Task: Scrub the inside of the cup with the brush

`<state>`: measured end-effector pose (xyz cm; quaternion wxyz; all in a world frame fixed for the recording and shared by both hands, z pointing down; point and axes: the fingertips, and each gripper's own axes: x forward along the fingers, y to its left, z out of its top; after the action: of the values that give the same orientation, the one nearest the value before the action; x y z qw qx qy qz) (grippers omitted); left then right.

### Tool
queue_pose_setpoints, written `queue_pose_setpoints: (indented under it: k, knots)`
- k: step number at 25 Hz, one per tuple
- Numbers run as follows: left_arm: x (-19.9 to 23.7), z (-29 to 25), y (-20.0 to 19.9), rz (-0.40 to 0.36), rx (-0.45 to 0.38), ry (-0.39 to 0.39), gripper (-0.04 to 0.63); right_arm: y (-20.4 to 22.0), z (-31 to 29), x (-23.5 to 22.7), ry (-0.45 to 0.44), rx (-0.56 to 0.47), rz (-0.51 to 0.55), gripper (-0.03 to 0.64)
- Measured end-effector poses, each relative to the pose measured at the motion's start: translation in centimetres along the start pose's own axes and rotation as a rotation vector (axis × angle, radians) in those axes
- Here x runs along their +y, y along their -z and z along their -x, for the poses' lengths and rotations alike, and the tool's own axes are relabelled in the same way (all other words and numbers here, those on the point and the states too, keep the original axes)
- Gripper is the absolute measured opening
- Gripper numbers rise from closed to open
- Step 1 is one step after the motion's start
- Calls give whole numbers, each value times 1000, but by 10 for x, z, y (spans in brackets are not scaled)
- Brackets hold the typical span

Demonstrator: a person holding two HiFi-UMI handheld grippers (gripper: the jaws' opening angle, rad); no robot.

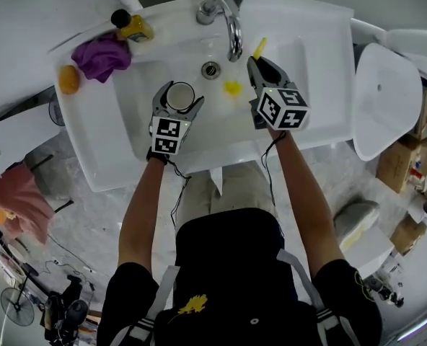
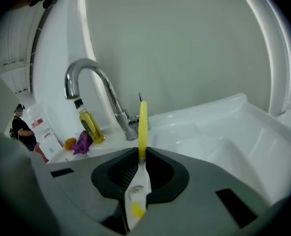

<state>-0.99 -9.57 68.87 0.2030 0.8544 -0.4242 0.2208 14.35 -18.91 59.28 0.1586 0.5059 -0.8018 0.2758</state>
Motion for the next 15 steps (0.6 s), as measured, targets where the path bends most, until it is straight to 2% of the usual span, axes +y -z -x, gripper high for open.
queue_pose_setpoints:
  k: [5, 9, 13, 15]
  knots:
    - [-22, 46, -23, 5, 19, 81, 423, -60, 71, 32, 25, -131, -2, 71]
    - [-36, 82, -47, -6, 36, 109, 423, -98, 126, 62, 11, -197, 51, 71]
    - [-41, 112, -79, 23, 15, 119, 423, -136, 172, 92, -22, -276, 88, 71]
    - [-42, 123, -92, 9, 12, 129, 423, -155, 191, 108, -43, -320, 108, 71]
